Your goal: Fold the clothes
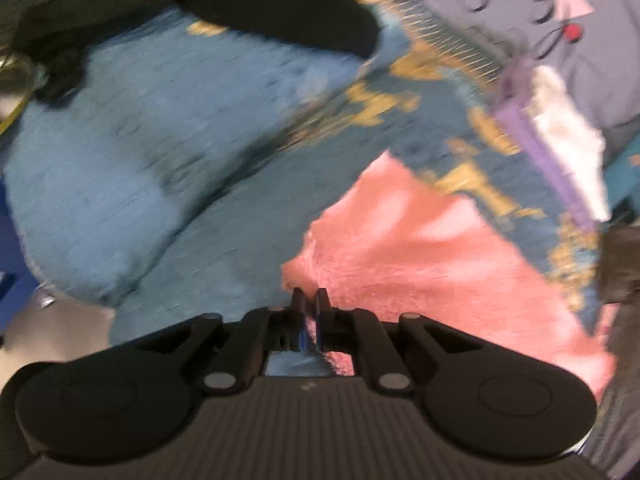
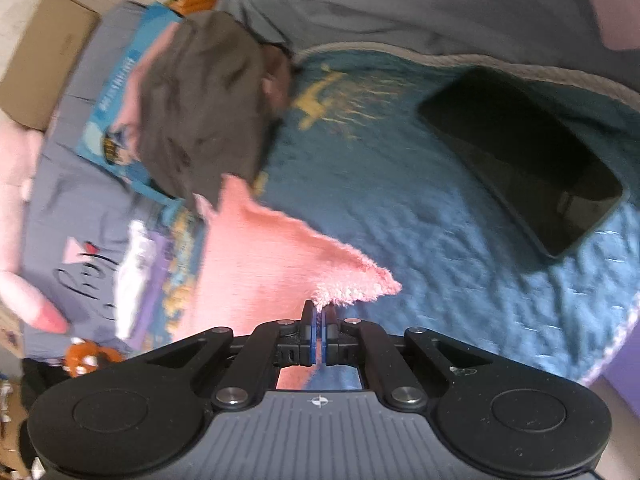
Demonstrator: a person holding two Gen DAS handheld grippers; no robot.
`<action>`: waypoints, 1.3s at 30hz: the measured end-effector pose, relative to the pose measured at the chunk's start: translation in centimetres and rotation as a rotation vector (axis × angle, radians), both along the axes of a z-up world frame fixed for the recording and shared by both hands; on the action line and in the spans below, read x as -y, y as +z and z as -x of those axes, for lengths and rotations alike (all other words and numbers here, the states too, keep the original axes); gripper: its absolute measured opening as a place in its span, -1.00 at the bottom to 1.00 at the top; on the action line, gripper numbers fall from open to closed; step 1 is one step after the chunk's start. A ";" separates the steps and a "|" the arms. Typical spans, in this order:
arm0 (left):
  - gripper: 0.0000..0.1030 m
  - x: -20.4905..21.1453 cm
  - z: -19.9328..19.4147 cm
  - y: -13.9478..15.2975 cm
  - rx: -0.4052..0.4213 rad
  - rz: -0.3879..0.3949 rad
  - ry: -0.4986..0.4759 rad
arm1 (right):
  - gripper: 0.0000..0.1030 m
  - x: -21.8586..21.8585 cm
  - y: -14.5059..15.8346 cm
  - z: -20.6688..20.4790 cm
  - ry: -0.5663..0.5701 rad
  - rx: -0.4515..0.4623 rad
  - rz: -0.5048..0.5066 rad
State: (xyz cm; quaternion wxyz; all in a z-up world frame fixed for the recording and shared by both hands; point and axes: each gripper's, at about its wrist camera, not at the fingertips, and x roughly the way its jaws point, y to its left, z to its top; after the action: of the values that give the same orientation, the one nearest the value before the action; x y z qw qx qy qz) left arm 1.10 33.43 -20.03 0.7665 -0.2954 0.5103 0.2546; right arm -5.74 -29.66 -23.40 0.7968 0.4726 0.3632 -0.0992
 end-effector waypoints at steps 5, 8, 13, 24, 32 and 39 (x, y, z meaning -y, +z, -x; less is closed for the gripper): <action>-0.45 -0.4 2.1 0.8 -0.034 -0.155 0.014 | -0.94 0.0 -0.1 0.3 0.014 -0.027 0.059; -0.30 -2.1 3.1 1.9 0.052 -0.129 0.033 | -0.82 -0.4 0.8 0.1 0.023 -0.015 0.139; 0.48 -3.4 0.6 2.7 0.164 -0.054 -0.105 | -0.49 -0.8 2.9 -0.5 -0.009 -0.016 0.323; 0.59 -7.3 -11.3 -3.4 0.134 0.198 -0.240 | -0.45 -1.9 4.7 -6.4 0.085 0.065 0.443; 0.17 -8.4 -13.1 -5.4 0.184 0.308 -0.279 | -0.43 -3.2 4.9 -12.3 0.200 0.093 0.536; -0.50 -7.5 -14.3 -6.3 0.184 0.318 -0.336 | -0.43 -3.3 4.6 -15.9 0.263 0.080 0.581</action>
State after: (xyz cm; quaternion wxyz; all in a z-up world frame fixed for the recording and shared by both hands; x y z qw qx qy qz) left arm 15.41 40.93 -26.30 0.7850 -0.3451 0.5142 0.0120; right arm 10.14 -26.32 -18.82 0.9181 0.1778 0.3459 -0.0761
